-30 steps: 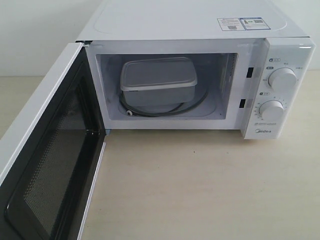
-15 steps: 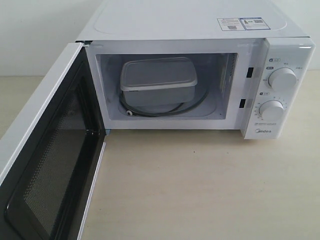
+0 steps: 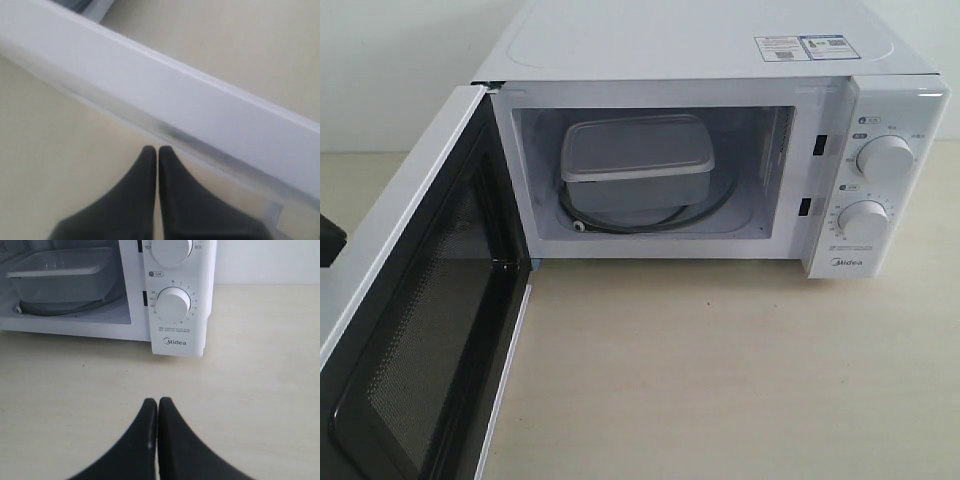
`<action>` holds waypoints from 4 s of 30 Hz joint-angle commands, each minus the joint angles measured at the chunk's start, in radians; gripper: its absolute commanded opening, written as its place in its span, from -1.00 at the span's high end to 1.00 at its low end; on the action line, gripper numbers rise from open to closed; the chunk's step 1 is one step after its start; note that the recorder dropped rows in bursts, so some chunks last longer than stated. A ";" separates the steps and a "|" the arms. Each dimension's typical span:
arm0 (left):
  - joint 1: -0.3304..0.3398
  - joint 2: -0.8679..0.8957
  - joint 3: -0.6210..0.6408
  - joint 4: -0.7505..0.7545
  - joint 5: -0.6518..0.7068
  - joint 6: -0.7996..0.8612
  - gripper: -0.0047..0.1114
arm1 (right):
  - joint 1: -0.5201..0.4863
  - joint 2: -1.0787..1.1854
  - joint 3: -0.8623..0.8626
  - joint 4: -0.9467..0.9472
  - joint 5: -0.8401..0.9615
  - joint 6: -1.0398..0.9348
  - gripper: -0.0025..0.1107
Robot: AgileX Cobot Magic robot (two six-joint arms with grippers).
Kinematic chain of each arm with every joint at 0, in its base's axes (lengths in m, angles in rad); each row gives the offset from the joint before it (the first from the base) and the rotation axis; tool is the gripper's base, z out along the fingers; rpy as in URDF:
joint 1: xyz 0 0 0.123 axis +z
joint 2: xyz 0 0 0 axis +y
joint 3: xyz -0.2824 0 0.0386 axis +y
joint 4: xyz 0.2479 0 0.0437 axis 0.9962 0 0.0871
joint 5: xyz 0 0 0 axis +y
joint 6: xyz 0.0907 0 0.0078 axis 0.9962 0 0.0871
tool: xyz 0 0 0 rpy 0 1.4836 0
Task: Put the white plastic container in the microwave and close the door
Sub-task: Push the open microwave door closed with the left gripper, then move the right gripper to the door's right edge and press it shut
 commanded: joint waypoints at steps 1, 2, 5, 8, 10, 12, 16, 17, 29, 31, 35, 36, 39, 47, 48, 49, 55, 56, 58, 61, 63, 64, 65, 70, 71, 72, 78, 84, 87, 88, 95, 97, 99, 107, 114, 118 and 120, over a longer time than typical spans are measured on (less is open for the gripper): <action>-0.004 0.003 0.061 -0.083 -0.024 0.201 0.85 | -0.003 -0.004 0.000 -0.006 -0.002 -0.006 0.96; -0.004 0.003 0.066 -0.142 -0.024 0.223 0.85 | -0.003 -0.004 0.000 -0.006 -0.002 -0.006 0.96; -0.030 0.003 0.096 -0.335 -0.029 0.344 0.85 | -0.003 -0.004 0.000 -0.006 -0.002 -0.006 0.96; -0.117 0.005 0.141 -0.442 -0.185 0.411 0.85 | -0.003 -0.004 0.000 -0.001 0.000 -0.006 0.96; -0.166 0.023 0.154 -0.481 -0.260 0.440 0.85 | -0.003 -0.004 0.000 -0.001 0.002 -0.006 0.96; -0.212 0.057 0.163 -0.564 -0.329 0.450 0.85 | -0.003 -0.004 0.000 -0.001 0.002 -0.006 0.96; -0.283 0.128 0.164 -0.683 -0.391 0.546 0.85 | -0.003 -0.004 0.000 -0.001 0.000 -0.006 0.96; -0.294 0.142 0.164 -0.714 -0.407 0.567 0.85 | -0.003 -0.004 0.000 -0.001 0.000 -0.006 0.96; -0.372 0.347 0.143 -1.111 -0.505 0.925 0.85 | -0.003 -0.004 0.000 -0.001 0.000 -0.006 0.96; -0.376 0.380 0.118 -1.111 -0.510 0.925 0.85 | -0.003 -0.004 0.000 -0.001 0.000 -0.006 0.96; -0.376 0.442 0.063 -1.179 -0.503 0.925 0.85 | -0.003 -0.004 0.000 -0.001 0.000 -0.006 0.96; -0.376 0.456 0.049 -1.200 -0.500 0.925 0.85 | -0.003 -0.004 0.000 -0.001 0.000 -0.006 0.96; -0.376 0.482 0.018 -1.235 -0.486 0.925 0.85 | -0.003 -0.004 0.000 -0.001 0.000 -0.006 0.96; -0.376 0.496 -0.001 -1.235 -0.490 0.925 0.85 | -0.003 -0.004 0.000 -0.001 0.000 -0.006 0.96; -0.376 0.496 -0.001 -1.235 -0.483 0.925 0.85 | -0.003 -0.004 0.000 -0.001 0.000 -0.006 0.96; -0.376 0.496 -0.001 -1.235 -0.463 0.919 0.85 | -0.003 -0.004 0.000 -0.001 0.000 -0.006 0.96; -0.376 0.457 -0.001 -1.153 -0.378 0.878 0.85 | -0.003 -0.004 0.000 -0.001 0.000 -0.006 0.96; -0.376 0.448 -0.001 -1.132 -0.378 0.857 0.85 | -0.003 -0.004 0.000 -0.001 0.000 -0.006 0.96; -0.374 0.415 -0.001 -1.068 -0.378 0.778 0.85 | -0.003 -0.004 0.000 -0.001 0.000 -0.006 0.96; -0.374 0.357 -0.001 -0.942 -0.378 0.671 0.85 | -0.003 -0.004 0.000 -0.001 0.000 -0.006 0.96; -0.374 0.320 -0.001 -0.859 -0.378 0.617 0.85 | -0.003 -0.004 0.000 -0.001 0.000 -0.006 0.96; -0.374 0.299 -0.001 -0.822 -0.378 0.576 0.85 | -0.003 -0.004 0.000 -0.009 -0.002 -0.009 0.96; -0.374 0.282 -0.001 -0.799 -0.378 0.540 0.85 | -0.003 -0.004 0.000 -0.012 -0.002 -0.009 0.96; -0.374 0.179 -0.001 -0.655 -0.363 0.300 0.85 | -0.003 -0.004 0.000 -0.068 -0.058 -0.010 0.96; -0.374 0.161 -0.001 -0.619 -0.354 0.257 0.85 | -0.003 -0.004 0.000 -0.096 -0.081 -0.010 0.96; -0.374 0.142 -0.001 -0.582 -0.342 0.220 0.85 | -0.003 -0.004 0.000 -0.119 -0.102 -0.011 0.96; -0.374 0.050 0.001 -0.414 -0.239 -0.018 0.85 | -0.003 -0.004 0.000 -0.189 -0.291 -0.023 0.96; -0.374 -0.047 0.001 -0.313 -0.203 -0.191 0.85 | -0.003 -0.004 0.000 -0.166 -0.942 0.119 0.96; -0.374 -0.091 0.001 -0.286 -0.203 -0.221 0.85 | -0.003 -0.004 0.000 -0.166 -1.287 0.169 0.96; -0.374 -0.106 0.001 -0.282 -0.203 -0.233 0.85 | -0.003 -0.004 0.000 -0.162 -1.407 0.153 0.96; -0.374 -0.174 0.001 -0.280 -0.214 -0.240 0.85 | -0.003 -0.004 -0.118 -0.077 -1.565 0.121 0.96; -0.374 -0.180 0.001 -0.280 -0.214 -0.244 0.85 | -0.003 -0.004 -0.200 -0.083 -1.410 0.125 0.96; -0.374 -0.180 0.001 -0.279 -0.208 -0.250 0.85 | -0.003 0.004 -0.296 -0.088 -1.227 0.125 0.96; -0.374 -0.178 0.001 -0.279 -0.226 -0.250 0.85 | -0.003 0.206 -0.651 -0.196 -0.369 0.237 0.96; -0.374 -0.178 0.001 -0.279 -0.231 -0.250 0.85 | -0.003 0.425 -0.758 -0.097 0.151 0.239 0.96; -0.374 -0.178 0.001 -0.279 -0.231 -0.250 0.85 | -0.003 0.529 -0.758 0.184 0.309 0.253 0.96; -0.374 -0.178 0.001 -0.279 -0.231 -0.250 0.85 | -0.003 0.575 -0.758 0.315 0.321 0.247 0.96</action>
